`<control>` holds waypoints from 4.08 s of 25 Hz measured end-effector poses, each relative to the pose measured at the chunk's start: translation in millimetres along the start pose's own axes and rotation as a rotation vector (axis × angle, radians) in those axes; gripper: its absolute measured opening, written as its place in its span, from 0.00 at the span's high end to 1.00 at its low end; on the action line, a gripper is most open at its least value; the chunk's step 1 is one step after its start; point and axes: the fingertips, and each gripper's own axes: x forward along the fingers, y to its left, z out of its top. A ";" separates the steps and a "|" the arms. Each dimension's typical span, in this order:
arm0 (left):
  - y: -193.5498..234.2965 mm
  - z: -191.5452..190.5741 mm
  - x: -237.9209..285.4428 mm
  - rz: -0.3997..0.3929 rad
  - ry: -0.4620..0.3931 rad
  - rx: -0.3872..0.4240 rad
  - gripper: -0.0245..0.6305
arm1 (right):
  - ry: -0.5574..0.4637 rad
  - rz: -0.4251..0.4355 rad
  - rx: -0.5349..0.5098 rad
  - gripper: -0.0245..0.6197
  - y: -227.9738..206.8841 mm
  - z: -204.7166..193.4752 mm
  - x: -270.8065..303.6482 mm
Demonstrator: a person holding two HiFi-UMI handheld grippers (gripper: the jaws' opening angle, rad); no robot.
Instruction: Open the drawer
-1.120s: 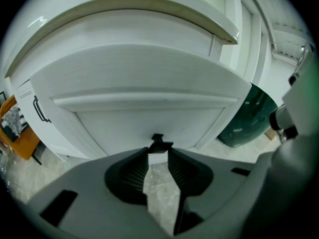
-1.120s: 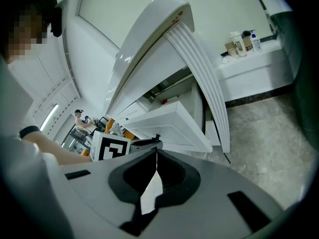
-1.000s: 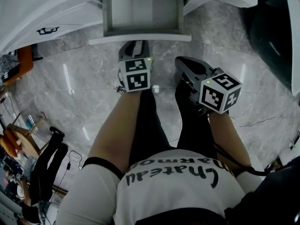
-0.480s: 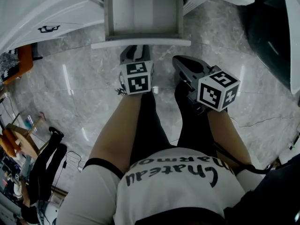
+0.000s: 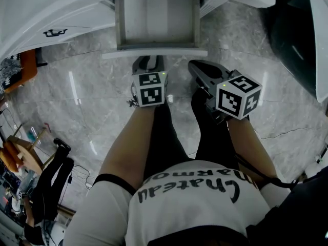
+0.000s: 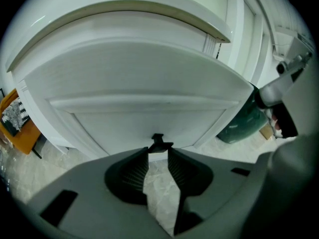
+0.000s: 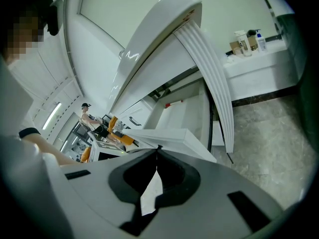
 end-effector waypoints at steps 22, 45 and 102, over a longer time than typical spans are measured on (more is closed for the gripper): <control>-4.7 -20.4 -5.2 0.009 0.090 0.005 0.77 | 0.130 -0.007 -0.004 0.94 4.5 -13.1 -10.5; 27.5 3.2 -59.0 0.148 0.113 -0.056 0.82 | 0.145 -0.019 -0.140 0.94 21.8 19.1 -52.0; -35.1 257.8 -368.3 -0.094 -0.626 -0.140 0.90 | -0.256 0.100 -0.613 0.95 146.4 234.0 -181.6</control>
